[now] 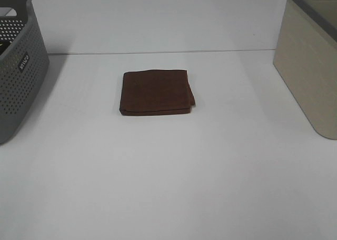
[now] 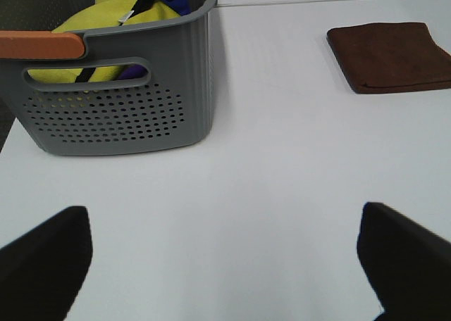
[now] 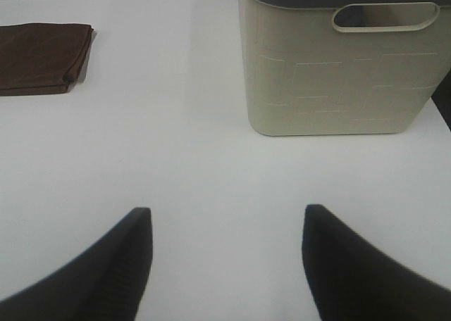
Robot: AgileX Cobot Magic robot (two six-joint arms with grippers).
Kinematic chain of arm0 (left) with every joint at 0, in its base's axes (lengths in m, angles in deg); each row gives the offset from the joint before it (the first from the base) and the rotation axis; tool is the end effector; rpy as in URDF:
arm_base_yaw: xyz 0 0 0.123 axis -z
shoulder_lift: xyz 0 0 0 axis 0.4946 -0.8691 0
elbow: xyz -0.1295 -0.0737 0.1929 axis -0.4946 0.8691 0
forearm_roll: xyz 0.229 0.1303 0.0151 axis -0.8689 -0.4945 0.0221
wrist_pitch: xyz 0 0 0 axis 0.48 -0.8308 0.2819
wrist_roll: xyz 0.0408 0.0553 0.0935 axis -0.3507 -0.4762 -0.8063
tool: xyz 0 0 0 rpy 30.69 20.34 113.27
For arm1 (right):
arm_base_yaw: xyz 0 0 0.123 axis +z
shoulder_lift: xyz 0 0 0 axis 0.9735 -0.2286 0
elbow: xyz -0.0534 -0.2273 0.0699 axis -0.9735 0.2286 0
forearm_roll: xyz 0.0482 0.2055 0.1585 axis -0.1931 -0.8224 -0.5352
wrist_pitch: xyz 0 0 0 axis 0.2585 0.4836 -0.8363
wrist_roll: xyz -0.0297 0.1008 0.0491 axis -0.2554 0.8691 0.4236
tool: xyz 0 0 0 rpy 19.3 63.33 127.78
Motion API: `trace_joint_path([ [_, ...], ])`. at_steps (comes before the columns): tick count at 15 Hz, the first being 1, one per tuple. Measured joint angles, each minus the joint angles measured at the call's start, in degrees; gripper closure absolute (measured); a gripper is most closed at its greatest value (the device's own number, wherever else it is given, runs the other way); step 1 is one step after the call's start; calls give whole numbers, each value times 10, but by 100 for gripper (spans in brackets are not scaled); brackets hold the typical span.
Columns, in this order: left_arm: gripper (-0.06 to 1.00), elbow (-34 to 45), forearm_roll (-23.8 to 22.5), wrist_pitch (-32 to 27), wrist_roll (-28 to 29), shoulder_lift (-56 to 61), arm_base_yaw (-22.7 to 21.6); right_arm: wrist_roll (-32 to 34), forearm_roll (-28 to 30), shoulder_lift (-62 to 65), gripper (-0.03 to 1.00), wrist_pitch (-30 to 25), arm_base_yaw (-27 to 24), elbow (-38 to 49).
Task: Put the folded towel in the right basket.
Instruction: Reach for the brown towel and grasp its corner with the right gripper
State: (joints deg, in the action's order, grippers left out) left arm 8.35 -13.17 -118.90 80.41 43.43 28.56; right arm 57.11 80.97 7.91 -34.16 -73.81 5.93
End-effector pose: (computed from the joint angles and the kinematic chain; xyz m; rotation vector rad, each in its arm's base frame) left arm 0.0698 -0.0043 0.2725 0.0198 2.0335 -0.0325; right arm 0.0680 0.0052 0.2736 -0.0691 2.0355 0.0424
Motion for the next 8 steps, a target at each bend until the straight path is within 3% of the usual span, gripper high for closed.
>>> trace_joint_path([
  [8,-3,0,0,0,0,0,0,0,0,0,37,0,0,0],
])
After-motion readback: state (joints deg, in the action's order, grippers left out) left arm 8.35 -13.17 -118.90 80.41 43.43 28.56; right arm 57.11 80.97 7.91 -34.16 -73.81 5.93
